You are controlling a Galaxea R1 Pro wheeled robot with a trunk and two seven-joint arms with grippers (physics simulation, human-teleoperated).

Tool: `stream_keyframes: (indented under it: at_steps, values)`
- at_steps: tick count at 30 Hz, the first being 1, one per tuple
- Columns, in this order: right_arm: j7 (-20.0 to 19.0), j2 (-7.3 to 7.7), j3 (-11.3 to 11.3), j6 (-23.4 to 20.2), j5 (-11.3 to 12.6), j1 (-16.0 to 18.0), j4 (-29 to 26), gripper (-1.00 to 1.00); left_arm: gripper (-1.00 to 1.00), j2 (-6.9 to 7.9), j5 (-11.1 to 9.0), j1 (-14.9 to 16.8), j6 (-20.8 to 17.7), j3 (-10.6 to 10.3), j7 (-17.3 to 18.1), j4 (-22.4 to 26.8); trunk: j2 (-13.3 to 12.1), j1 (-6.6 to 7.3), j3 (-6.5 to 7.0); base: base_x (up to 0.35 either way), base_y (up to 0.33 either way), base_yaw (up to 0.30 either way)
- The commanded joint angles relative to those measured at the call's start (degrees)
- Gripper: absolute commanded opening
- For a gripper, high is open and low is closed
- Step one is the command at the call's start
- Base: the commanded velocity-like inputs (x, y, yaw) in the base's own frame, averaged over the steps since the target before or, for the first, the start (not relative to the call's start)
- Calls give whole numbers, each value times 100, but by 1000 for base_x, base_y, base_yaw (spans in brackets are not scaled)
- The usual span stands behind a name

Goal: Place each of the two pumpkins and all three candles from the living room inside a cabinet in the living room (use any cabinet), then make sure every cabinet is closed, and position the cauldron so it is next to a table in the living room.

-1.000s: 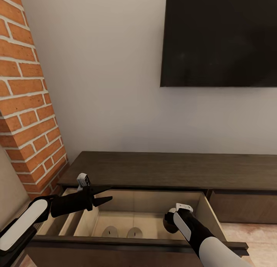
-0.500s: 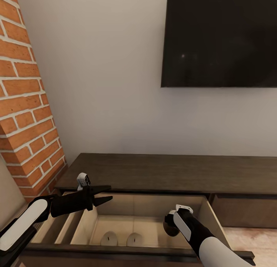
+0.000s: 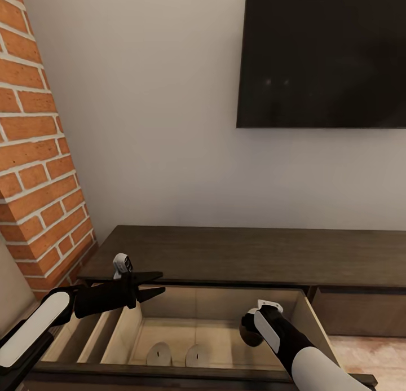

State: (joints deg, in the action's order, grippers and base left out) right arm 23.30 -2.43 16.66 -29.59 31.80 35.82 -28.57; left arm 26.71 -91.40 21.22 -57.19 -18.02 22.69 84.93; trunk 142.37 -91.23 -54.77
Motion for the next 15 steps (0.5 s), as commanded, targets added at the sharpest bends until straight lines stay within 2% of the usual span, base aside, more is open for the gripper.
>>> stream_keyframes:
  at_steps: [1, 9, 11, 13, 15]
  values:
    - [59, 5, 39, -12, 62, 4, -5, -100, 100, 5, 26, 5, -2, -8, 43, 0, 43, -21, -24, 0, 0, 0]
    - [77, -3, 39, -10, 68, 4, 25, -100, 100, 5, 26, -112, -2, -11, 77, 350, 96, -63, -196, 0, 0, 0]
    - [78, -3, 39, -6, 65, 4, 32, -100, 100, 5, 28, -187, -2, -21, 315, 518, 99, -68, -241, 0, 0, 0]
    - [78, -3, 39, -4, 65, 4, 34, -100, 100, 5, 54, -262, 3, -88, 808, 608, 101, -73, -285, 0, 0, 0]
    - [78, -3, 39, 0, 66, 4, 35, -100, 100, 12, 81, -286, 5, -119, 1085, 626, 104, -78, -329, 0, 0, 0]
